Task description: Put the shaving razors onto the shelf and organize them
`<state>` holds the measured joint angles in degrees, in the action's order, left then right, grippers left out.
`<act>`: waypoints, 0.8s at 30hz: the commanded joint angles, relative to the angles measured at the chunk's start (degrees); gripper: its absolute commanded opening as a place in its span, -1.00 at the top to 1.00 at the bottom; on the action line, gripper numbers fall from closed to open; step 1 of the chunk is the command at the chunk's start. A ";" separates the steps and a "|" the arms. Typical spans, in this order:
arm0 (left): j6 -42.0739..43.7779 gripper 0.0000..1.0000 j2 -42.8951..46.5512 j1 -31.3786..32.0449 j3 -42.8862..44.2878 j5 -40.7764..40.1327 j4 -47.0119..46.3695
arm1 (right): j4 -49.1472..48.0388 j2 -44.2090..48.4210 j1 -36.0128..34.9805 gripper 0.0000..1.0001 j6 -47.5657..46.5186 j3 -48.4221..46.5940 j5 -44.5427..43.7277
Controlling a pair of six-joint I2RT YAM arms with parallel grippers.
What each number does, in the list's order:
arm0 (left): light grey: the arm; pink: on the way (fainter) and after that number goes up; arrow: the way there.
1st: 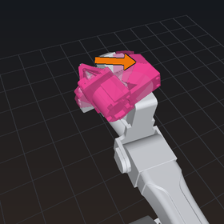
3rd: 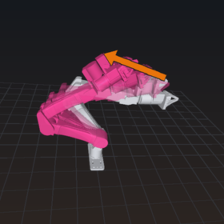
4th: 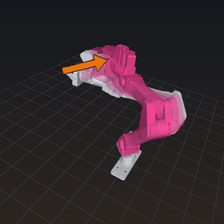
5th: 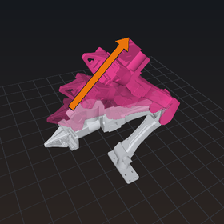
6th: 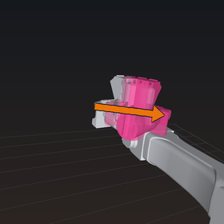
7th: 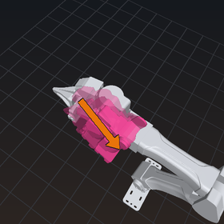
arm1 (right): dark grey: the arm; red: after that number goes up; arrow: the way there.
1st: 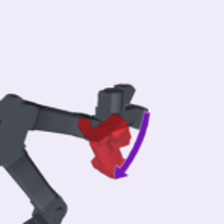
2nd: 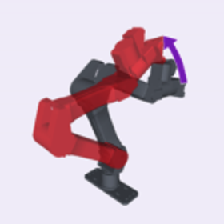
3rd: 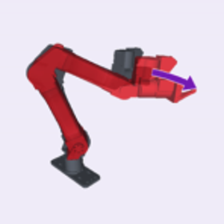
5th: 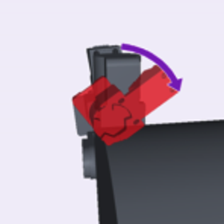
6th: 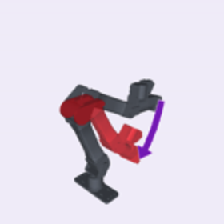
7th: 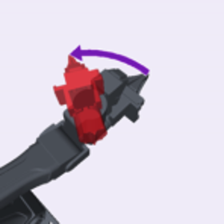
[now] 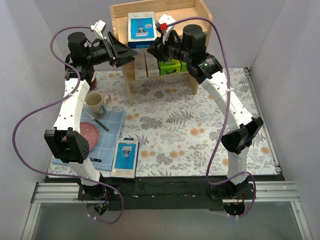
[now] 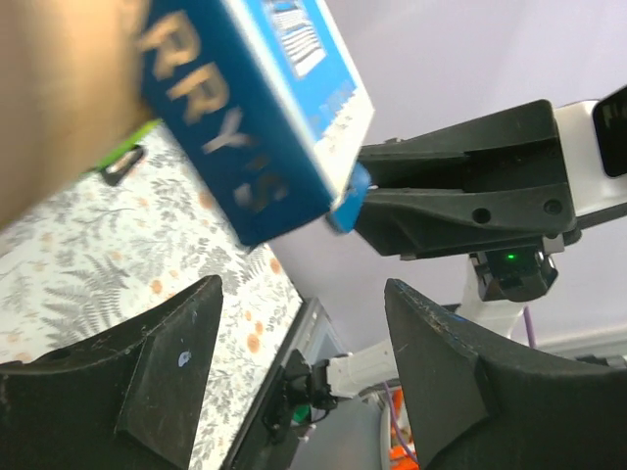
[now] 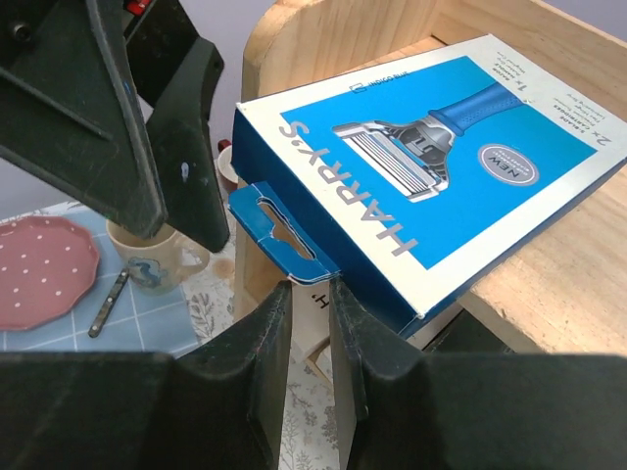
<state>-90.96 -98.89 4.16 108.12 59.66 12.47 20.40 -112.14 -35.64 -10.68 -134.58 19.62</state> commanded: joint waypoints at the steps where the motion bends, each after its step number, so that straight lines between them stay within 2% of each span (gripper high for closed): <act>1: 2.80 -0.33 6.59 -3.81 -3.87 -1.65 1.68 | -4.05 -2.11 0.22 0.42 0.31 -2.35 -1.07; 9: 6.67 -0.29 13.11 -5.92 -11.86 0.46 3.09 | -5.11 -3.17 0.30 0.43 0.22 -3.67 -2.82; 18: 10.36 -0.23 16.01 -6.18 -13.90 -1.12 5.81 | -9.50 -5.02 0.92 0.47 0.92 -3.58 -3.44; 24: 10.80 -0.23 16.80 -6.45 -15.65 -1.56 5.99 | -8.72 -5.99 0.75 0.48 1.53 -4.20 -2.74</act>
<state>-81.80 -84.75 -1.78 93.91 58.94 17.04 14.81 -117.62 -34.96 -10.33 -137.16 17.23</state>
